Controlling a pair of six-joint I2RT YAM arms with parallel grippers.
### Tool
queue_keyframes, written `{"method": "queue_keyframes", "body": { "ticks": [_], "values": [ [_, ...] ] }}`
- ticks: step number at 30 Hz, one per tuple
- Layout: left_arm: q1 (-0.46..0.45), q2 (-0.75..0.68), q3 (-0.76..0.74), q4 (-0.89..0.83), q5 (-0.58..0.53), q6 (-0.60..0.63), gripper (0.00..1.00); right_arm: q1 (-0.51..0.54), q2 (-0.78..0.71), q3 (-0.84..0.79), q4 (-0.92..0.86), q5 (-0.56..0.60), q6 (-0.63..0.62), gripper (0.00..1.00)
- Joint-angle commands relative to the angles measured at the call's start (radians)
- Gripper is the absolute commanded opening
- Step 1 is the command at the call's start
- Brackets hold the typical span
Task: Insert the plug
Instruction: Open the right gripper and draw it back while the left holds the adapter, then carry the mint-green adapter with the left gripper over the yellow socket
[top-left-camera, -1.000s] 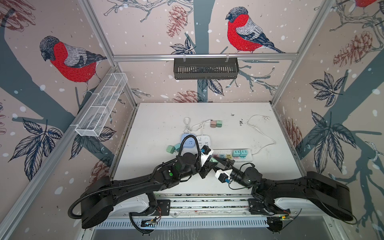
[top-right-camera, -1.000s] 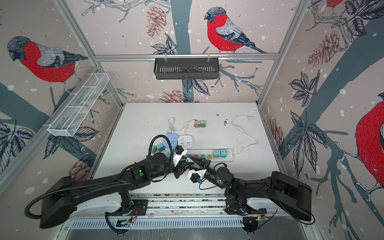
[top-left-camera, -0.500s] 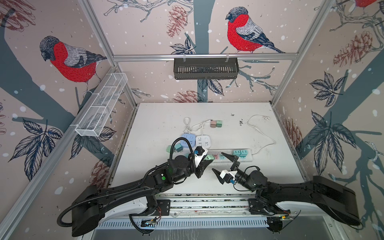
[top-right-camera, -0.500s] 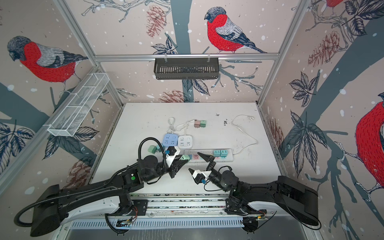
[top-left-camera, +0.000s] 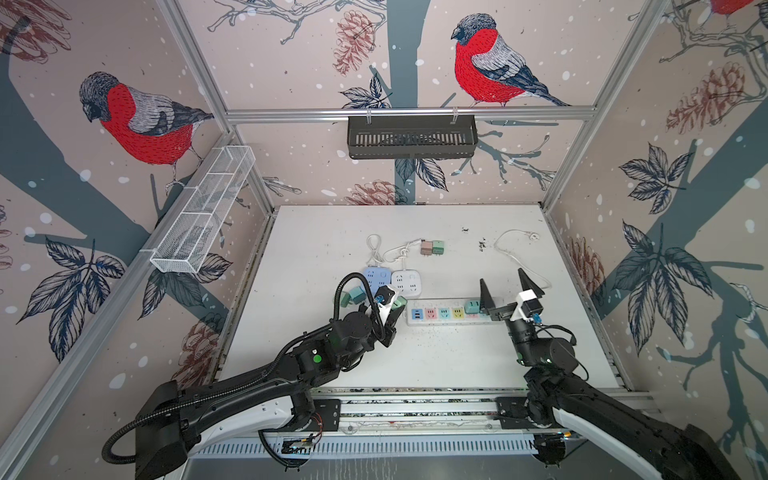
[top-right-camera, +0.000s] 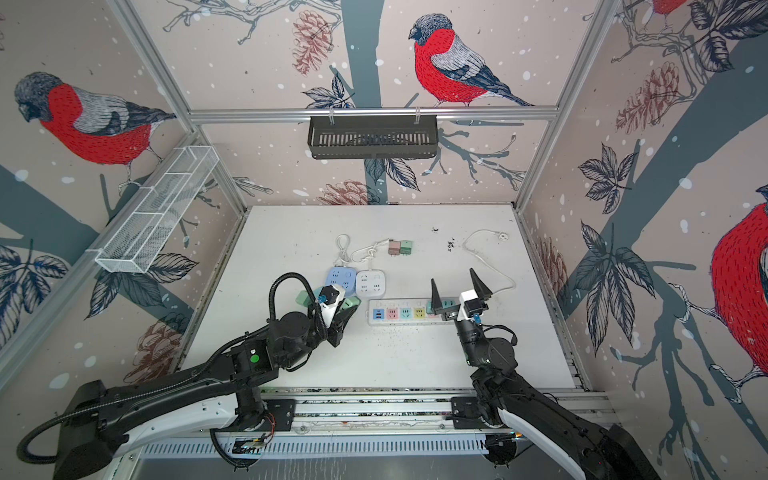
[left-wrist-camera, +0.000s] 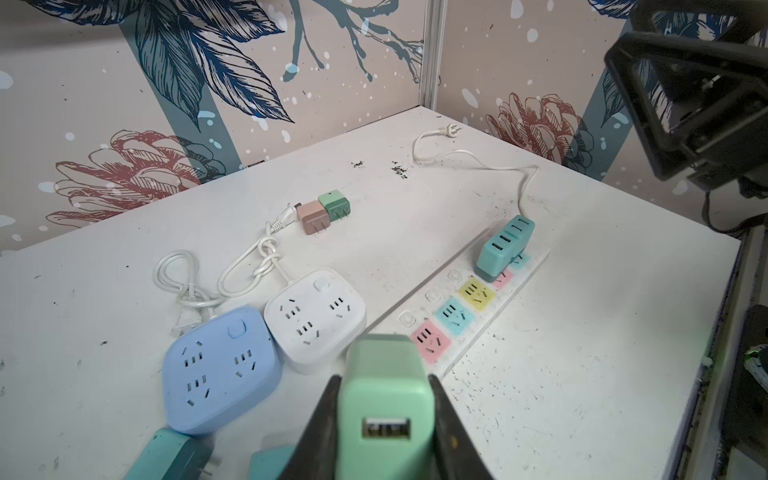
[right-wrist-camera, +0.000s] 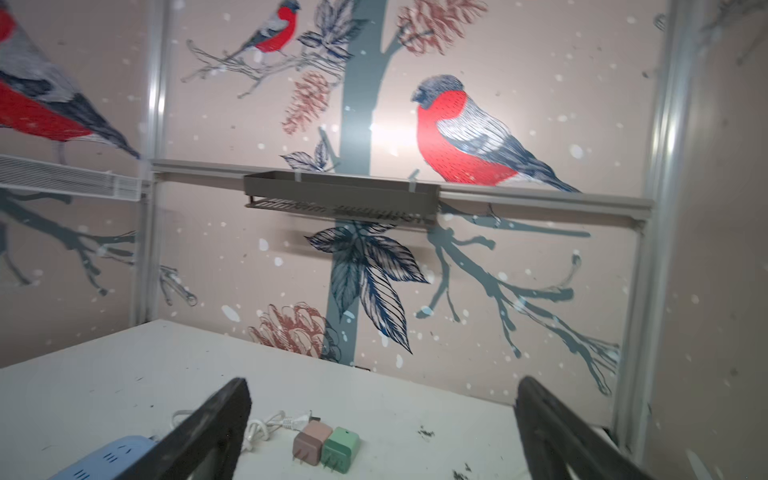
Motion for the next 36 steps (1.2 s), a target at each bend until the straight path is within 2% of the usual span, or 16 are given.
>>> {"method": "queue_keyframes", "body": {
  "ticks": [1, 8, 12, 15, 18, 22, 25, 30, 36],
  "values": [
    [0.000, -0.014, -0.009, 0.014, -0.007, 0.049, 0.00, -0.095, -0.008, -0.044, -0.164, 0.126, 0.279, 1.00],
    [0.000, 0.031, -0.012, 0.047, 0.032, 0.140, 0.00, -0.274, -0.032, -0.044, -0.272, 0.084, 0.491, 1.00],
    [0.000, 0.087, 0.017, 0.079, 0.056, 0.201, 0.00, -0.336, -0.073, -0.083, -0.257, 0.077, 0.550, 1.00],
    [0.000, 0.127, 0.034, 0.136, 0.125, 0.260, 0.00, -0.368, -0.074, -0.084, -0.265, 0.054, 0.576, 1.00],
    [0.000, 0.177, 0.054, 0.167, 0.175, 0.311, 0.00, -0.381, -0.052, -0.073, -0.272, 0.028, 0.588, 1.00],
    [0.001, 0.252, 0.097, 0.149, 0.174, 0.356, 0.00, -0.386, 0.001, -0.043, -0.287, -0.009, 0.594, 1.00],
    [0.001, 0.317, 0.155, 0.085, 0.198, 0.378, 0.00, -0.386, 0.053, -0.013, -0.303, -0.032, 0.600, 1.00],
    [0.001, 0.426, 0.253, 0.010, 0.336, 0.409, 0.00, -0.390, 0.122, 0.022, -0.307, -0.052, 0.602, 1.00],
    [0.001, 0.545, 0.377, -0.096, 0.352, 0.470, 0.00, -0.395, 0.153, 0.034, -0.303, -0.067, 0.603, 1.00]
  ]
}}
